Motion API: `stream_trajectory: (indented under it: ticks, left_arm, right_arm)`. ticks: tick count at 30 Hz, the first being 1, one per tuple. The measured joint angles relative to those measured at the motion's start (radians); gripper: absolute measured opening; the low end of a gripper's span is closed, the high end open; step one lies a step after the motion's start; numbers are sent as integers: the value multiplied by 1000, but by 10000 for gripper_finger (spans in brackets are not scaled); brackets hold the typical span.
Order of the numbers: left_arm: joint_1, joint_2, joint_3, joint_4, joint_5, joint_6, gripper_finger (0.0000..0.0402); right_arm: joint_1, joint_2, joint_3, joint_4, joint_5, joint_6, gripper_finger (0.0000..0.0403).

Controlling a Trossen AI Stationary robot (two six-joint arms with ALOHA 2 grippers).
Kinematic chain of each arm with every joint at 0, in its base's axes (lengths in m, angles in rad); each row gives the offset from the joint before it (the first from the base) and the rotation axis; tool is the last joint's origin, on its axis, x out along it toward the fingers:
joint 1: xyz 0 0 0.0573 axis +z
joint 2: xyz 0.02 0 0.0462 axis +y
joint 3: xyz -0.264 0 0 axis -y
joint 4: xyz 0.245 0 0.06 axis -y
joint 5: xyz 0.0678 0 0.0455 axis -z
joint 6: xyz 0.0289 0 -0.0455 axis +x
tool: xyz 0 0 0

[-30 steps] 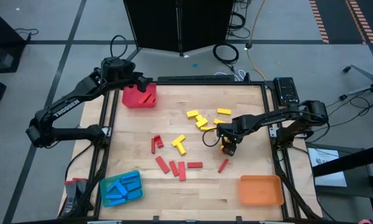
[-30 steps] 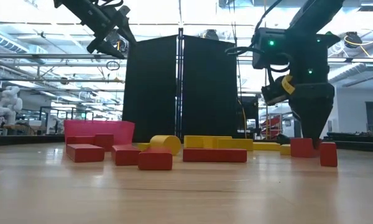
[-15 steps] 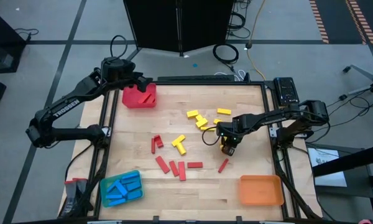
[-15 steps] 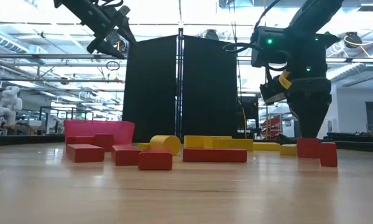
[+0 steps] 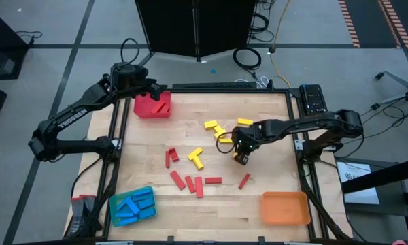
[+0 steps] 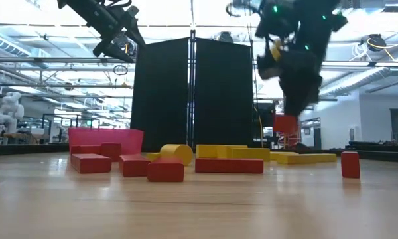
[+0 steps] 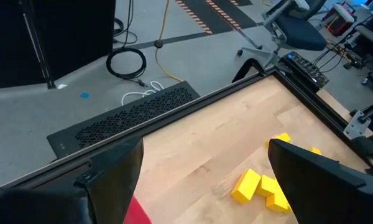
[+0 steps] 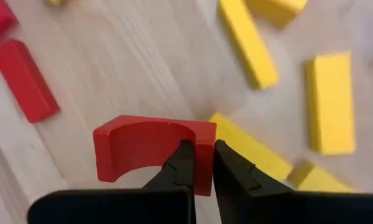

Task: Sort blocks
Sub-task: Put the red block into the red bin

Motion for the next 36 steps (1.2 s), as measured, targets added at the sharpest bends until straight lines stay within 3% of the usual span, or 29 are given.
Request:
stream_trajectory:
  ticks: [7, 11, 17, 22, 29, 36]
  left_arm:
    - [-3, 0, 0, 21, 14, 0, 349]
    - [-9, 1, -1, 112, 96, -1, 349]
    - [-79, 3, -1, 392, 260, -46, 349]
    - [-150, 3, -1, 601, 285, -101, 349]
    - [-216, 30, 0, 862, 266, -228, 349]
    - [-316, 94, 0, 968, 186, -90, 349]
  right_arm:
    - [-14, -33, 201, -8, 176, -55, 21]
    - [-45, -43, 369, 31, 274, -149, 21]
    - [-109, -51, 602, 210, 297, -328, 21]
    - [-132, -50, 744, 288, 295, -454, 21]
    - [-151, -46, 811, 321, 297, -484, 21]
    - [-165, 6, 810, 336, 324, -450, 21]
